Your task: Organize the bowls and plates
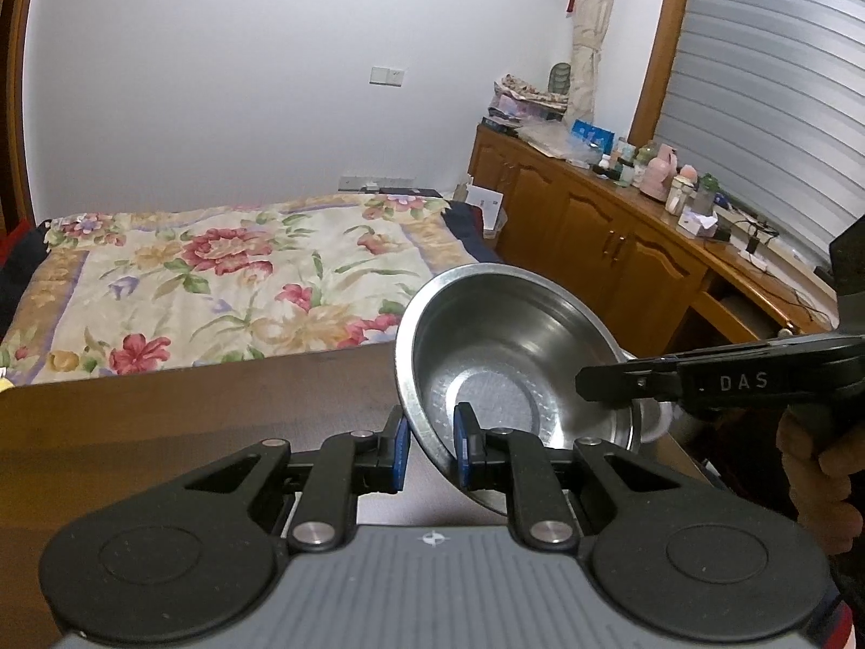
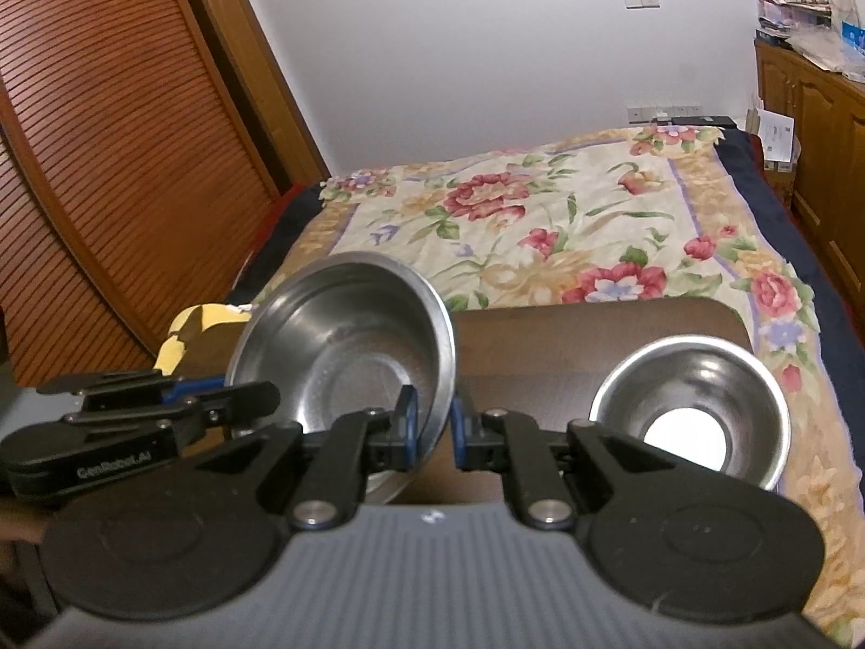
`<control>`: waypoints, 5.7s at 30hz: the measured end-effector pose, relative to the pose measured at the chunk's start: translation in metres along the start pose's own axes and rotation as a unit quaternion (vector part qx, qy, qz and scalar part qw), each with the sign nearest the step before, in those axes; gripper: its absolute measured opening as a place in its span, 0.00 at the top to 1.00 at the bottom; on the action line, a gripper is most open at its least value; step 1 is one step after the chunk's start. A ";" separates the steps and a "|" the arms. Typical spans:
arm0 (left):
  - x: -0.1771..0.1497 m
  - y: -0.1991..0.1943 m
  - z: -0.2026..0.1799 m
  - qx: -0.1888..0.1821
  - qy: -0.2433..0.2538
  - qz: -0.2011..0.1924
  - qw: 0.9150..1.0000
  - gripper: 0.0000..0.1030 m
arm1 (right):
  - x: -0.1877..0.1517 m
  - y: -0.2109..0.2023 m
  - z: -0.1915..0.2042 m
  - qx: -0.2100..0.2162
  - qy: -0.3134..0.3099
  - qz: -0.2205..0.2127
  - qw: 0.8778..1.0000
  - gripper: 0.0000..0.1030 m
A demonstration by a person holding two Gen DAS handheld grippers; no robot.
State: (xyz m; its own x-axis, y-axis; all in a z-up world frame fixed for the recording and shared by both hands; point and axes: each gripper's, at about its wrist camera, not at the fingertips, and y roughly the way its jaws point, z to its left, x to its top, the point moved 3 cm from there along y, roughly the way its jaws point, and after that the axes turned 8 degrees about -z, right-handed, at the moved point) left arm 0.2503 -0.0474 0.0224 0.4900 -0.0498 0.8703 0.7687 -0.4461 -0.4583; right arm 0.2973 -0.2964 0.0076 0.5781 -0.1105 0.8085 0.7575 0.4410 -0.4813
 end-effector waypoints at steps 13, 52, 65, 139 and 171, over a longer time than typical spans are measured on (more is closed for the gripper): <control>-0.043 -0.029 -0.014 -0.015 0.005 0.011 1.000 0.81 | -0.029 -0.020 0.005 0.013 0.001 0.007 1.000 0.86; -0.119 -0.074 -0.060 -0.007 0.083 -0.013 0.996 0.81 | -0.114 -0.082 0.006 0.015 -0.021 -0.033 0.999 0.86; -0.131 -0.061 -0.065 0.025 0.132 -0.007 0.991 0.83 | -0.131 -0.073 0.010 -0.025 -0.079 -0.044 0.996 0.86; -0.004 0.032 -0.103 -0.063 0.138 -0.018 0.988 0.39 | -0.052 -0.071 -0.092 -0.142 -0.046 -0.156 0.976 0.68; -0.005 0.149 -0.088 -0.100 0.072 0.092 0.988 0.63 | -0.059 -0.011 -0.143 -0.139 0.018 -0.088 0.986 0.62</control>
State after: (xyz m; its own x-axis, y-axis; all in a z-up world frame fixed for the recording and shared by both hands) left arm 0.3260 -0.1918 -0.0347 0.5385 -0.2668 0.7993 0.5689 -0.5846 -0.5784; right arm 0.2979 -0.4222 -0.0827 0.4369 -0.1977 0.8775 0.8980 0.1514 -0.4130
